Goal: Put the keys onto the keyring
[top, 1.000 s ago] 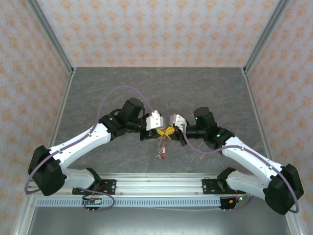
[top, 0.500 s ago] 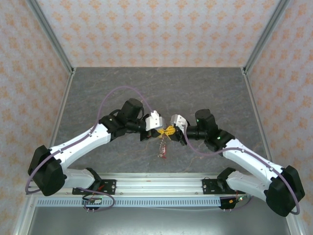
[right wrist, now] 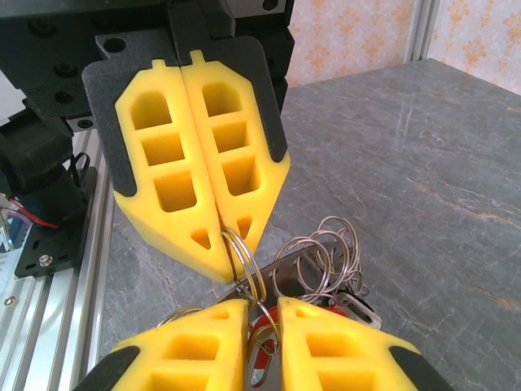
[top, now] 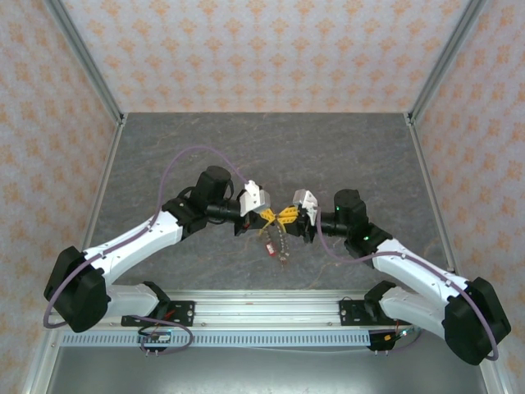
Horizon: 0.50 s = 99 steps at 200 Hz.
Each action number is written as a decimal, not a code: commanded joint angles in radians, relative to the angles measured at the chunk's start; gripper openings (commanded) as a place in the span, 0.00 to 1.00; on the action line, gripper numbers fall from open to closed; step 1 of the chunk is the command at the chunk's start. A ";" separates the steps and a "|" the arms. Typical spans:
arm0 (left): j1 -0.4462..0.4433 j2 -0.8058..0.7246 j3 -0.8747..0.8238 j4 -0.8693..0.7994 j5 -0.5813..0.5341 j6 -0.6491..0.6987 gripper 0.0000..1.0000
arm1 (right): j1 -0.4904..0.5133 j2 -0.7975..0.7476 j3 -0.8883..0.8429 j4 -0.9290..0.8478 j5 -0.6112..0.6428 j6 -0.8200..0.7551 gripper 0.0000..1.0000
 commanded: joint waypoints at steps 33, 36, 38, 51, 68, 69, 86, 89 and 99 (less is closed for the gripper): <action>-0.009 -0.017 0.040 0.022 0.079 0.017 0.00 | -0.004 0.002 0.044 0.072 -0.036 0.006 0.19; -0.010 -0.015 0.043 0.018 0.079 0.018 0.00 | -0.004 0.002 0.046 0.071 -0.037 0.005 0.19; -0.010 -0.014 0.044 0.015 0.079 0.020 0.00 | -0.004 0.002 0.047 0.070 -0.038 0.006 0.19; -0.010 -0.016 0.048 0.001 0.078 0.028 0.00 | -0.004 0.002 0.053 0.066 -0.039 0.003 0.19; -0.010 -0.016 0.052 -0.011 0.077 0.034 0.00 | -0.004 0.002 0.058 0.062 -0.041 -0.004 0.19; -0.010 -0.016 0.052 -0.010 0.075 0.035 0.00 | -0.004 0.002 0.058 0.062 -0.041 -0.004 0.20; -0.010 -0.015 0.050 -0.015 0.072 0.036 0.00 | -0.004 0.005 0.063 0.055 -0.049 -0.010 0.20; -0.010 -0.015 0.050 -0.015 0.071 0.035 0.00 | -0.004 0.006 0.065 0.054 -0.053 -0.010 0.19; -0.011 -0.013 0.052 -0.015 0.071 0.033 0.00 | -0.003 0.009 0.071 0.051 -0.072 -0.010 0.12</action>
